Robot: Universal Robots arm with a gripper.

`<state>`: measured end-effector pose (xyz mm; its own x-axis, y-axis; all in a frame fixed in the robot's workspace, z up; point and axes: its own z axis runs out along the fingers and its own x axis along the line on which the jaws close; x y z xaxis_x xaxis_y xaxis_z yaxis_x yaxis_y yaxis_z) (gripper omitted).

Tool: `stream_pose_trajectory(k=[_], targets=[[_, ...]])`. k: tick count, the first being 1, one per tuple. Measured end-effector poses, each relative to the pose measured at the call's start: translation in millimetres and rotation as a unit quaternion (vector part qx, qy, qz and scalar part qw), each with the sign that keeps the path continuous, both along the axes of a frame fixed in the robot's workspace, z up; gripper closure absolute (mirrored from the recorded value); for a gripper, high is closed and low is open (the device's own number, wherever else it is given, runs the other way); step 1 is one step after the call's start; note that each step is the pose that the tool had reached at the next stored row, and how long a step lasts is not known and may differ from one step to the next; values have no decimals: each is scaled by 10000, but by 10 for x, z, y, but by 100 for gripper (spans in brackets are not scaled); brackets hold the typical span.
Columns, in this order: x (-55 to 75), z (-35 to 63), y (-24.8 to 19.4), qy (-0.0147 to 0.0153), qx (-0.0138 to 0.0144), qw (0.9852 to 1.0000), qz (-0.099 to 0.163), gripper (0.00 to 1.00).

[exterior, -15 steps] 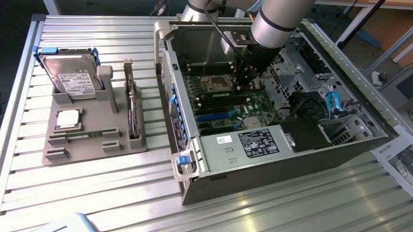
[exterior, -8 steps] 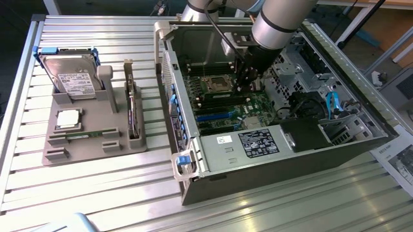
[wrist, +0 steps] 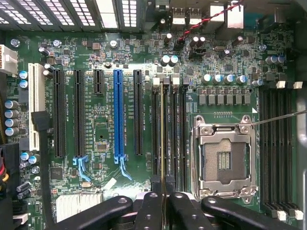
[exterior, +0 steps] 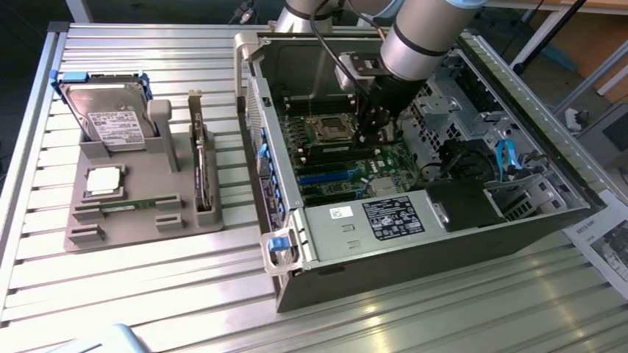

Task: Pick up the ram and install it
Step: 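Insert the ram into the slot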

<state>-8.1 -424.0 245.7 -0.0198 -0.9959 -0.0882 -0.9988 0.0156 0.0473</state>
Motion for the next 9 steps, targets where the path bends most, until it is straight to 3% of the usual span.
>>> stream_pose_trajectory(k=[9], targets=[[0,-32,-7,-1,0,10000,0,88]])
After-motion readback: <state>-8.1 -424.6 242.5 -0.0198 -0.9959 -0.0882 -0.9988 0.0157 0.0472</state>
